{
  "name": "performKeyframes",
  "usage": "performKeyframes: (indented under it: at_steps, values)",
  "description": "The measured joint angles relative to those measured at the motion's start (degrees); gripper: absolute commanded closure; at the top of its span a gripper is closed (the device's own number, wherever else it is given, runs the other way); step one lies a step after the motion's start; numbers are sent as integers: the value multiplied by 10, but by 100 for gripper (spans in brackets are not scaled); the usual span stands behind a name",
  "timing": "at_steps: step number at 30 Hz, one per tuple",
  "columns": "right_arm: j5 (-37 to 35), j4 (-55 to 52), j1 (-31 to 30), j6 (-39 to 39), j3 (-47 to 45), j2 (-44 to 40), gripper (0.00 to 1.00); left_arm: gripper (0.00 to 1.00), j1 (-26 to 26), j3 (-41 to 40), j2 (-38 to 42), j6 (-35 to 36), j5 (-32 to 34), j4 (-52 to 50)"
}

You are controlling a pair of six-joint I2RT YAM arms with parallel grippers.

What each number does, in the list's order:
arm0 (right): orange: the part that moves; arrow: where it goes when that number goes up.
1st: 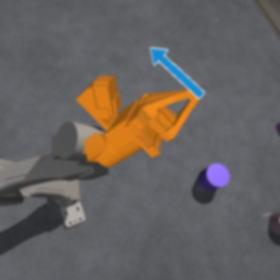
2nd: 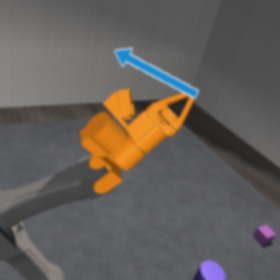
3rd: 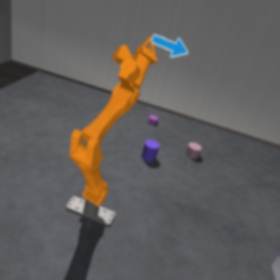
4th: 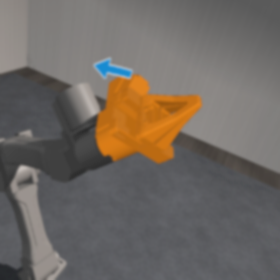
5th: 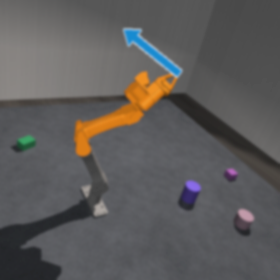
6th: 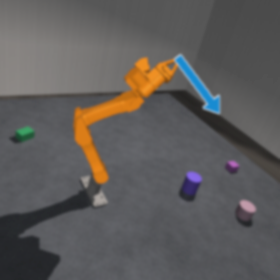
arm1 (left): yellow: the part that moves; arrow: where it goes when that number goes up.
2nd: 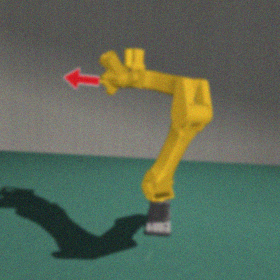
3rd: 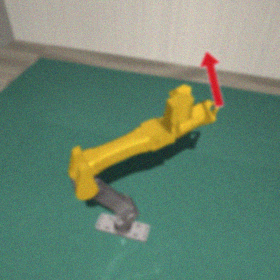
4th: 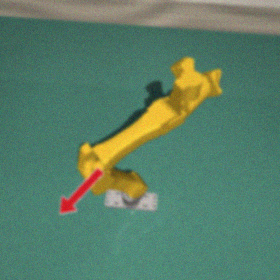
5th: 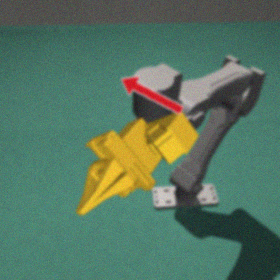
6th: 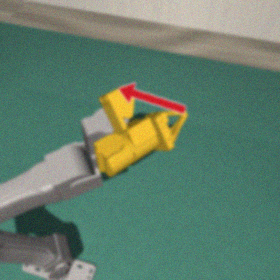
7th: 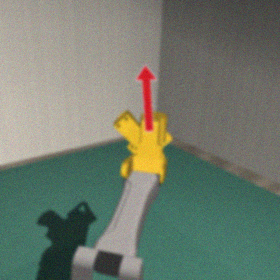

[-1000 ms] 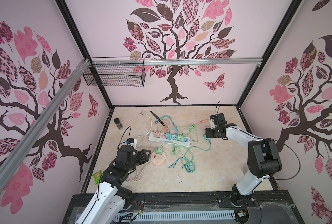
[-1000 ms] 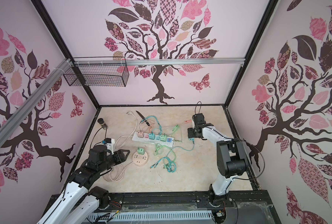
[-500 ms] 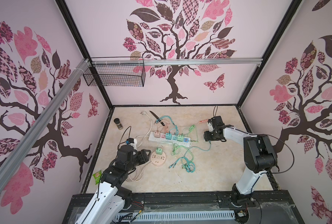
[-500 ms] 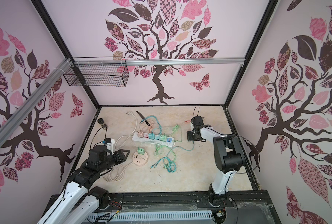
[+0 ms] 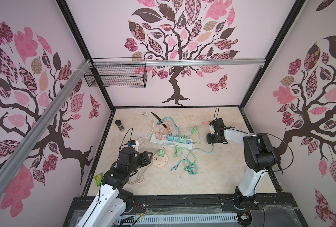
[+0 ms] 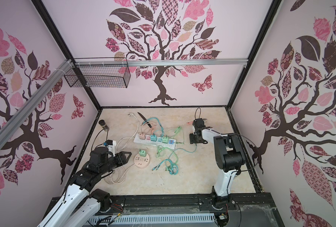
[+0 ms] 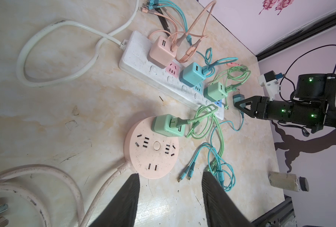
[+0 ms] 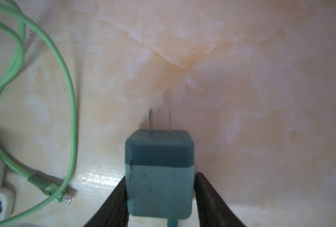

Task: Insert plugs into power strip
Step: Pick up the plug from the middle-right of the table.

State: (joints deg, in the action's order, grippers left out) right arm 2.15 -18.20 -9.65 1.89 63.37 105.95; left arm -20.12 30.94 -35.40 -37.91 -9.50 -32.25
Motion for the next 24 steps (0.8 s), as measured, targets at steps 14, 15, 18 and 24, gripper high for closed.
performKeyframes:
  at_steps: [14,15,18,24]
  values:
    - [-12,5,-4,-8,15,13,63,45,2,0,-10,0,-2,1]
    - [-13,5,-4,-8,15,13,64,45,2,0,-13,0,-3,1]
    - [-14,3,-7,-8,15,11,66,44,2,0,-21,0,-9,1]
    - [-19,-7,-26,-9,15,-16,68,41,2,0,-31,0,-28,3]
